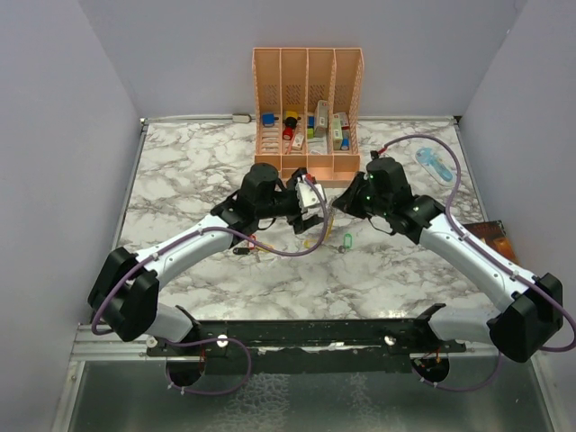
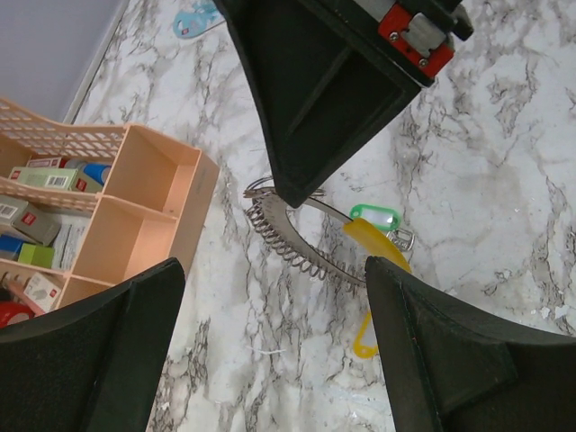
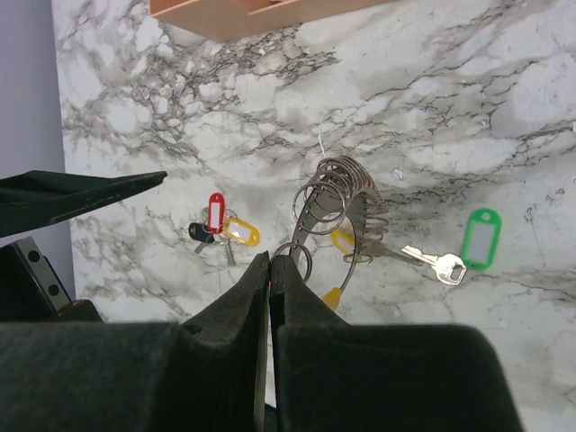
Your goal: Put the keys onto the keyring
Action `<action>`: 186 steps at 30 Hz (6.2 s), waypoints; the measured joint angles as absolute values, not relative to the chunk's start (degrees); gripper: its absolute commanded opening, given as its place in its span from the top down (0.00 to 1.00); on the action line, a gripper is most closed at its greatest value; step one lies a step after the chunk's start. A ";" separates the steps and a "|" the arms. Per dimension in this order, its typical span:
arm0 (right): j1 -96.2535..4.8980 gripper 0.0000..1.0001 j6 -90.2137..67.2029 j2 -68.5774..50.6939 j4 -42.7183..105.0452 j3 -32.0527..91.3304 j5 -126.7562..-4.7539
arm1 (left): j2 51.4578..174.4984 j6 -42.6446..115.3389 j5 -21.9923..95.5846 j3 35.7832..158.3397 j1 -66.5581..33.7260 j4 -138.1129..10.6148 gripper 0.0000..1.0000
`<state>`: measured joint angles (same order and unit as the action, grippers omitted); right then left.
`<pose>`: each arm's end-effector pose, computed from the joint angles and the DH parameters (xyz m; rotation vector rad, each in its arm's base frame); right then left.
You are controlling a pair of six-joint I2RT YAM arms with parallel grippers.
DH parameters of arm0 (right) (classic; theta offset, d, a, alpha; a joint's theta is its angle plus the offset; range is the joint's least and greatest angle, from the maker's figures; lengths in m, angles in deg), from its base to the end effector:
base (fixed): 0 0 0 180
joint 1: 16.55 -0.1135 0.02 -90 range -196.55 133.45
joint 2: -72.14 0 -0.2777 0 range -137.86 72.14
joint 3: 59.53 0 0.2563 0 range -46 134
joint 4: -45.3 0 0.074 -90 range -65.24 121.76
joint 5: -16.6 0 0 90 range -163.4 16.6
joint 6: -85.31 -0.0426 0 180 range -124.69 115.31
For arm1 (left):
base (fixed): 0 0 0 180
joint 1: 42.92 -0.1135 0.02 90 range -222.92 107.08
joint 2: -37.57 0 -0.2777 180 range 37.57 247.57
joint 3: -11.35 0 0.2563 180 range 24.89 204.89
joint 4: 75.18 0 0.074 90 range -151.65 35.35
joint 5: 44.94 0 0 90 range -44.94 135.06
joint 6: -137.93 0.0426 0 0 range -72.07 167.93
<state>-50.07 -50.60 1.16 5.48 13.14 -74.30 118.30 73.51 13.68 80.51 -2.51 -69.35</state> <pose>0.2316 0.1526 0.3116 0.2614 2.3249 0.7129 0.2382 -0.2319 0.3032 1.3252 1.3414 -0.6895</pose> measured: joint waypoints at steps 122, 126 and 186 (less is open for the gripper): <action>-50.07 0.98 -48.00 -4.39 -14.44 28.37 -56.99 | 113.01 69.86 11.56 78.19 2.38 -66.33 0.11; -50.24 0.98 -49.99 -3.58 -13.63 27.65 -57.98 | 113.40 67.57 12.15 78.19 2.60 -66.84 0.11; -52.12 0.98 -41.36 -4.24 -16.38 28.68 -55.48 | 112.99 91.52 7.04 81.77 2.95 -51.27 0.45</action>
